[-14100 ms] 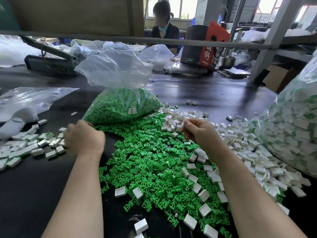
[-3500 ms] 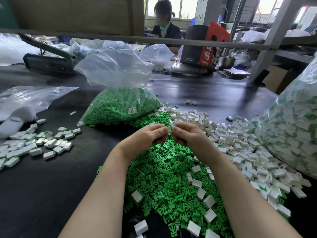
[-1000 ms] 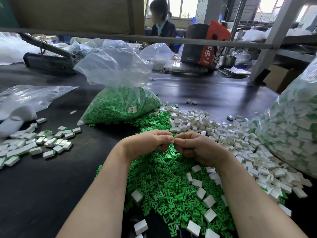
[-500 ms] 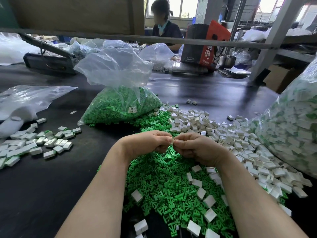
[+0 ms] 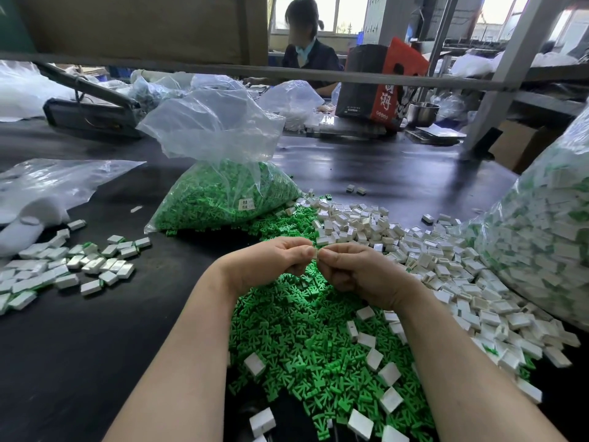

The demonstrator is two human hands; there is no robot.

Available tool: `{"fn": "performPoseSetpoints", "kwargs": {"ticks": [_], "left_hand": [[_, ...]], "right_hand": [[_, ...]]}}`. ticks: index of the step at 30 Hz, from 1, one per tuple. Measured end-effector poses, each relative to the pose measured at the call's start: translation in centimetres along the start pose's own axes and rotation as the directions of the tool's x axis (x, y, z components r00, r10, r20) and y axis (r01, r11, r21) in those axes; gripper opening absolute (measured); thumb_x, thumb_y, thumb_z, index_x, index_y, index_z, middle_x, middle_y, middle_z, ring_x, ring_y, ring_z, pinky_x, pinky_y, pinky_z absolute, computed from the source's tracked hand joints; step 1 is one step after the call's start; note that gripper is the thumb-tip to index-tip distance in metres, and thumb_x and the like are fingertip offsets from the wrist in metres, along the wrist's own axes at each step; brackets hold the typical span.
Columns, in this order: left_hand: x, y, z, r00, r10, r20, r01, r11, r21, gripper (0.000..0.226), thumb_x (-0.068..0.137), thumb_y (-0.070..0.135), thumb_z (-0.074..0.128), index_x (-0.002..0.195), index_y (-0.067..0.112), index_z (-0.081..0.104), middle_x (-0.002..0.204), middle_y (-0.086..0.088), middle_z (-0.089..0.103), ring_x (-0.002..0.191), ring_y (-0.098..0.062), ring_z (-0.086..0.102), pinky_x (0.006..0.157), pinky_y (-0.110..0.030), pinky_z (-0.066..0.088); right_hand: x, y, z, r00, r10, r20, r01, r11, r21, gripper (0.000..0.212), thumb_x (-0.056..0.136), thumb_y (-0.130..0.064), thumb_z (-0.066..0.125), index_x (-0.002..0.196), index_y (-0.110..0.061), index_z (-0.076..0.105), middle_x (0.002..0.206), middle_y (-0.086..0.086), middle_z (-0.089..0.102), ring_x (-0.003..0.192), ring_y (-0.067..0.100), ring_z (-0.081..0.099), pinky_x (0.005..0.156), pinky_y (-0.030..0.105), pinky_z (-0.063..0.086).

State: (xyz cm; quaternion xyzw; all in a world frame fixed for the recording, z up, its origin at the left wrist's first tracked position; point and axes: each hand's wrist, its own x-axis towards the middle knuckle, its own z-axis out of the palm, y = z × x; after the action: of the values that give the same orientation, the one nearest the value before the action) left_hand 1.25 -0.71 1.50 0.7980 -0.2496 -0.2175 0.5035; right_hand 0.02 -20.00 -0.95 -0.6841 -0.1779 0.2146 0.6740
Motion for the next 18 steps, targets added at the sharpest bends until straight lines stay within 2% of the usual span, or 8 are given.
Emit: {"fn": "performPoseSetpoints", "kwargs": {"ticks": [2,4,6,10,12,15,18], "left_hand": [[0.13,-0.11,-0.03,1.0,0.002,-0.028,-0.002,1.0,0.002,0.025,0.103,0.022,0.044,0.08,0.021,0.053,0.072,0.006,0.043,0.07,-0.008,0.04,0.078,-0.025,0.034],[0.39,-0.18,0.01,0.999,0.009,-0.046,-0.008,1.0,0.02,0.024,0.103,0.022,0.045,0.081,0.022,0.054,0.078,-0.001,0.044,0.077,-0.014,0.041,0.08,-0.03,0.034],[0.58,-0.24,-0.01,0.998,0.017,-0.057,-0.016,0.999,0.028,0.022,0.103,0.02,0.045,0.083,0.021,0.055,0.079,0.0,0.045,0.079,-0.015,0.041,0.08,-0.03,0.036],[0.74,-0.46,-0.21,0.994,0.021,-0.104,-0.019,1.0,0.018,0.026,0.103,0.021,0.044,0.079,0.02,0.053,0.07,0.01,0.047,0.071,-0.008,0.044,0.074,-0.019,0.037],[0.75,-0.68,-0.35,0.991,0.008,-0.133,-0.009,1.0,-0.008,0.027,0.103,0.023,0.044,0.078,0.018,0.051,0.068,0.011,0.047,0.067,-0.005,0.046,0.075,-0.02,0.037],[0.56,-0.79,-0.41,0.989,0.007,-0.146,-0.019,0.996,-0.086,0.024,0.103,0.026,0.046,0.081,0.016,0.052,0.074,0.005,0.047,0.074,-0.01,0.046,0.087,-0.032,0.038],[0.41,-0.56,-0.28,0.988,0.036,-0.149,-0.058,0.988,-0.146,0.021,0.102,0.025,0.046,0.09,0.009,0.055,0.077,-0.001,0.045,0.075,-0.013,0.044,0.087,-0.033,0.039]], "right_hand": [[0.16,0.0,0.13,0.997,0.032,-0.065,-0.027,0.997,0.067,0.033,0.094,-0.036,0.051,0.066,-0.02,0.059,0.062,-0.002,0.041,0.048,0.007,0.029,0.045,0.019,0.021],[0.29,0.04,0.09,0.988,0.073,-0.133,-0.054,0.989,0.141,0.039,0.098,-0.036,0.05,0.063,-0.021,0.058,0.062,-0.001,0.046,0.045,0.006,0.031,0.041,0.017,0.022],[0.37,0.04,0.05,0.983,0.092,-0.156,-0.071,0.988,0.137,0.038,0.101,-0.032,0.046,0.067,-0.018,0.056,0.06,-0.001,0.042,0.045,0.007,0.03,0.039,0.017,0.022],[0.31,-0.13,0.12,0.983,0.059,-0.173,-0.033,0.988,0.15,0.028,0.099,-0.024,0.048,0.073,-0.014,0.052,0.06,-0.002,0.038,0.047,0.007,0.031,0.041,0.018,0.022],[0.18,-0.29,0.08,0.982,0.027,-0.184,0.002,0.988,0.156,0.025,0.097,-0.019,0.051,0.072,-0.015,0.051,0.061,-0.002,0.038,0.048,0.007,0.032,0.042,0.018,0.021],[0.08,-0.48,0.07,0.978,-0.009,-0.206,0.033,0.993,0.115,0.022,0.093,-0.024,0.056,0.073,-0.014,0.053,0.061,-0.002,0.041,0.05,0.008,0.034,0.043,0.018,0.025],[0.18,-0.51,0.27,0.97,-0.069,-0.232,0.073,0.997,0.01,0.024,0.094,-0.029,0.057,0.074,-0.015,0.057,0.059,-0.002,0.044,0.05,0.009,0.034,0.045,0.017,0.029]]}}
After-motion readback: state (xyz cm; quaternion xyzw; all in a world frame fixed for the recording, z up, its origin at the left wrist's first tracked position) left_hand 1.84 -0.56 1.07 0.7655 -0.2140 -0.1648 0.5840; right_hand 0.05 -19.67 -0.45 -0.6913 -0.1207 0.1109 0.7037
